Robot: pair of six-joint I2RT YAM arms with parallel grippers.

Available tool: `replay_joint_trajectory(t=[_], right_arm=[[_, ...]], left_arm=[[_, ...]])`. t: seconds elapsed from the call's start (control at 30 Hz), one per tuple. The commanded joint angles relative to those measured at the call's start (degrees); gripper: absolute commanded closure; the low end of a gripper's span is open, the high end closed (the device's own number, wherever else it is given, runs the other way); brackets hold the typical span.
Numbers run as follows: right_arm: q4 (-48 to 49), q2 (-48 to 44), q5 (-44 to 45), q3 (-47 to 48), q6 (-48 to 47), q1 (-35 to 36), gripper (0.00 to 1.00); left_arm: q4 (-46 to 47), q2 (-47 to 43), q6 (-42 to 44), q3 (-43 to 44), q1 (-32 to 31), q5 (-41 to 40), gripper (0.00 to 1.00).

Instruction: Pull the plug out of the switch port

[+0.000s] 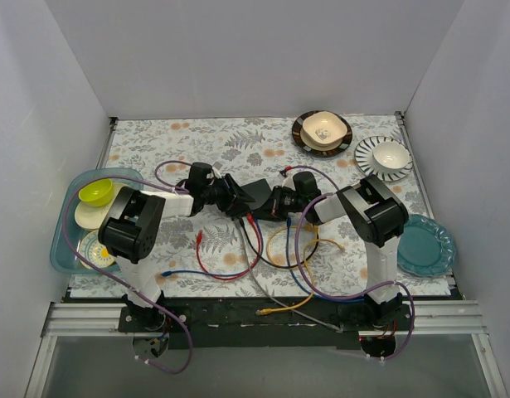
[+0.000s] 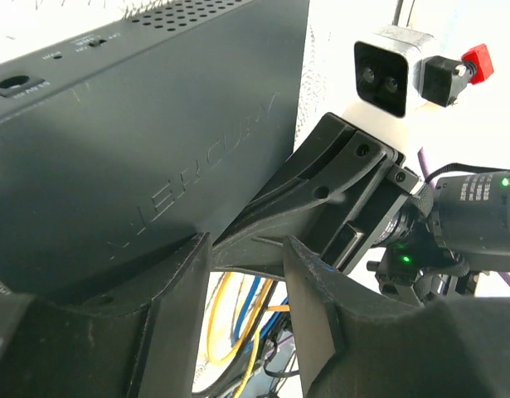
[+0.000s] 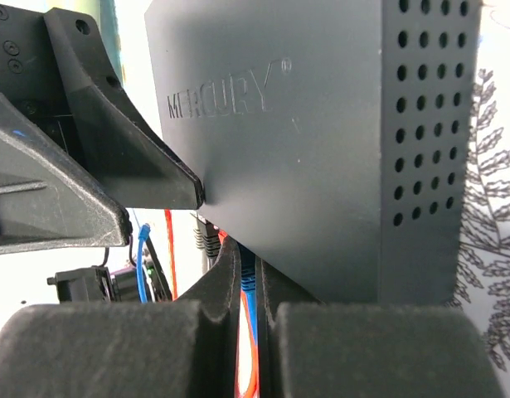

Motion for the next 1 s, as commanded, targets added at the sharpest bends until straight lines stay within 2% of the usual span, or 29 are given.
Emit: replay_joint_trajectory(t=[0.0, 0.27, 0.4, 0.67, 0.97], right_arm=[[-14.2, 3.2, 2.5, -5.0, -5.5, -0.1, 0.99], [-15.1, 3.0, 2.5, -5.6, -7.7, -0.2, 0.99], [-15.1, 3.3, 2.4, -6.3, -8.0, -0.2, 0.99], [-19.3, 2.9, 2.9, -5.9, -10.4, -0.3, 0.99], [-20.6, 1.3, 4.3, -10.0, -11.5, -0.4, 0.99]], left_arm=[[-2.5, -1.6, 1.0, -3.4, -0.3, -2.0, 0.59], [2.1, -5.9, -1.1, -9.2, -0.3, 0.8, 0.59], [2.2, -4.0, -0.8, -8.0, -0.9, 2.6, 0.59], [-6.0, 0.7, 0.9, -4.5, -1.0, -2.8, 0.59], [-9.2, 2.4, 1.9, -3.5, -1.0, -6.4, 0.59]])
